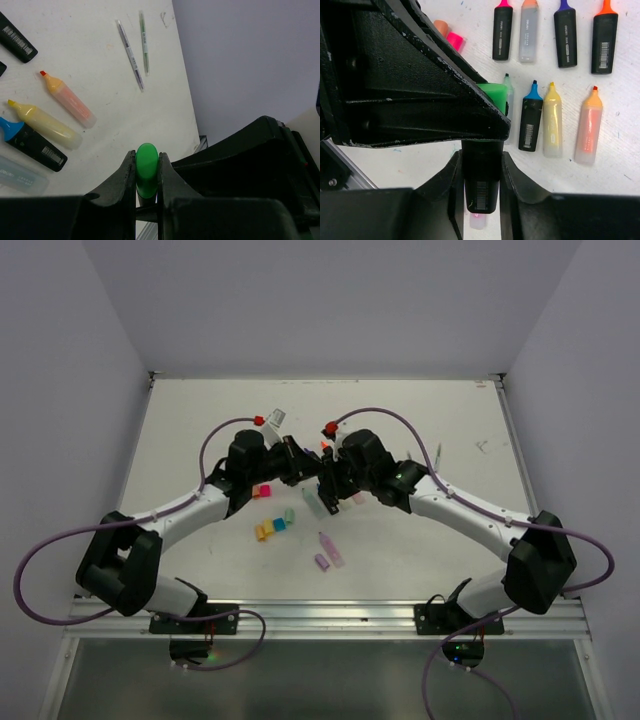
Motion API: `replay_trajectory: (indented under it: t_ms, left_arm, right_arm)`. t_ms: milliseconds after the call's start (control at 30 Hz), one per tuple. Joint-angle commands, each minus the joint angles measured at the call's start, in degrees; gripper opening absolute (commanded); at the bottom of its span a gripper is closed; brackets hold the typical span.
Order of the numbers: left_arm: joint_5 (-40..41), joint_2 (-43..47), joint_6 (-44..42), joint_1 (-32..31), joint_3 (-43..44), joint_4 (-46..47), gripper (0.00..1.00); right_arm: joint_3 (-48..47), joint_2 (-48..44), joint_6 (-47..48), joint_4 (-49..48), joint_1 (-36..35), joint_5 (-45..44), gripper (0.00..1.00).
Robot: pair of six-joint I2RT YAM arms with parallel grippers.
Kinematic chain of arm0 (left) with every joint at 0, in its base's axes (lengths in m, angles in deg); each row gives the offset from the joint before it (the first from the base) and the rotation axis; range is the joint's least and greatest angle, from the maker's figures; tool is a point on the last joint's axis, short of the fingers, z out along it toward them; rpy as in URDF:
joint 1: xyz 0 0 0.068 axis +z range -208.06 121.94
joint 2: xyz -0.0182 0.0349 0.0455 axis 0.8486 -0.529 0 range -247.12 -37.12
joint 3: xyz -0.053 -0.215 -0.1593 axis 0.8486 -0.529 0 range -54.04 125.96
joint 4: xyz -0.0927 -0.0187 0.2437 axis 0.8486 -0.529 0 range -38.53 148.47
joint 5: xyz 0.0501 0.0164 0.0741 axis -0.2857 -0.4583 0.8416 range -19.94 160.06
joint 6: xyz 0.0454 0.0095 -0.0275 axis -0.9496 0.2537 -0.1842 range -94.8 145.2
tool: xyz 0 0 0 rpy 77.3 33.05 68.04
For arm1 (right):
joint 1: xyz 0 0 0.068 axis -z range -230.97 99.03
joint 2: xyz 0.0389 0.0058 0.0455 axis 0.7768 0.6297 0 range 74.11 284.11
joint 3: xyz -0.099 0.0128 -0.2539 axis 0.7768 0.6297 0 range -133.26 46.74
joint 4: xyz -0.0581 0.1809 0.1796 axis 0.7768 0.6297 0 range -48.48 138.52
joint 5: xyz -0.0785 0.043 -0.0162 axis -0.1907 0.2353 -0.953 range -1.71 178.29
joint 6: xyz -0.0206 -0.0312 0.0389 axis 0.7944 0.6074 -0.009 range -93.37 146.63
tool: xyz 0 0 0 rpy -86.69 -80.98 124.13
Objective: Open the pen caps
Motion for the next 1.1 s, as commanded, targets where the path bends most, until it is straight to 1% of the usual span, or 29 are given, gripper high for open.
replay_trajectory:
  t_ms: [0, 67, 100, 133, 167, 200, 233, 267, 333, 467, 567, 667, 700, 767, 800, 833, 867, 933, 967, 1000, 1067]
  left_arm:
    - [2.5, 2.8, 0.6, 1.1, 1.3, 2.6, 0.00]
    - [4.2, 2.0, -1.6, 3.7, 4.8, 1.0, 0.00]
    - [2.9, 1.3, -2.0, 5.3, 6.5, 0.8, 0.00]
    - [1.8, 0.1, -1.5, 9.2, 8.7, 1.5, 0.00]
    - [1.0, -0.3, -1.0, 11.3, 9.9, 3.0, 0.00]
    - [0.8, -0.9, -1.0, 13.1, 11.3, 2.8, 0.00]
    - [1.1, -2.1, -2.0, 16.2, 14.8, 1.7, 0.00]
    - [1.1, -2.7, -1.9, 17.4, 16.1, 0.5, 0.00]
    - [-0.5, -3.8, -0.4, 20.2, 17.9, 1.7, 0.00]
    - [-0.1, -4.6, -0.4, 21.2, 18.8, 2.3, 0.00]
    - [0.1, -4.1, -2.3, 21.3, 18.4, 0.8, 0.00]
    - [1.4, -4.0, -3.7, 21.4, 19.2, 0.1, 0.00]
    - [3.0, -3.9, -3.4, 21.4, 19.5, 0.1, 0.00]
    - [6.1, -4.1, -4.3, 21.3, 20.3, -1.4, 0.00]
    - [10.4, -4.0, -5.1, 20.7, 21.5, -2.6, 0.00]
    - [12.2, -3.9, -5.4, 20.4, 21.9, -4.0, 0.00]
    - [17.9, -3.4, -5.7, 20.0, 22.3, -5.0, 0.00]
    - [23.7, -2.3, -7.8, 18.4, 23.9, -8.4, 0.00]
    - [28.2, -2.0, -8.9, 17.7, 24.5, -9.1, 0.00]
    - [30.7, -2.1, -11.3, 16.5, 26.3, -10.4, 0.00]
    - [33.6, -2.6, -13.3, 15.3, 28.3, -13.6, 0.00]
  right_arm:
    - [-0.7, 0.7, 0.0, 0.4, -2.0, -1.5, 0.00]
    - [0.1, 0.6, 0.2, 1.9, -3.9, -2.8, 0.00]
    - [1.8, 0.5, -0.8, 1.7, -4.5, -3.9, 0.00]
    - [2.7, 0.2, -0.9, 1.3, -5.5, -3.9, 0.00]
    - [3.5, -0.5, -1.3, 1.4, -6.0, -4.5, 0.00]
    - [5.1, -0.8, -2.2, 1.5, -6.3, -5.1, 0.00]
    - [6.0, -1.3, -2.3, 0.8, -6.6, -4.8, 0.00]
    - [7.7, -2.3, -2.7, 0.7, -6.8, -4.9, 0.00]
    - [8.9, -3.4, -3.6, 0.0, -7.0, -4.1, 0.00]
    - [9.6, -5.2, -4.0, 0.7, -7.1, -4.9, 0.00]
    - [9.1, -5.4, -3.4, 2.6, -7.0, -4.5, 0.00]
    - [10.2, -5.2, -4.5, 0.8, -7.5, -3.1, 0.00]
    - [10.6, -5.1, -4.5, 0.1, -7.7, -2.0, 0.00]
    - [10.9, -4.3, -4.9, 0.5, -8.3, -2.8, 0.00]
    - [11.0, -4.0, -4.9, 0.3, -8.6, -2.8, 0.00]
    - [11.0, -3.8, -5.0, 0.6, -8.9, -3.8, 0.00]
    - [10.9, -3.7, -4.9, 0.7, -9.0, -4.4, 0.00]
    - [10.3, -3.7, -4.6, 2.2, -9.0, -5.6, 0.00]
    - [10.2, -3.7, -4.3, 2.0, -9.1, -5.3, 0.00]
    - [9.9, -3.4, -4.3, 2.6, -9.4, -5.6, 0.00]
    - [9.7, -3.0, -4.4, 2.8, -9.6, -6.4, 0.00]
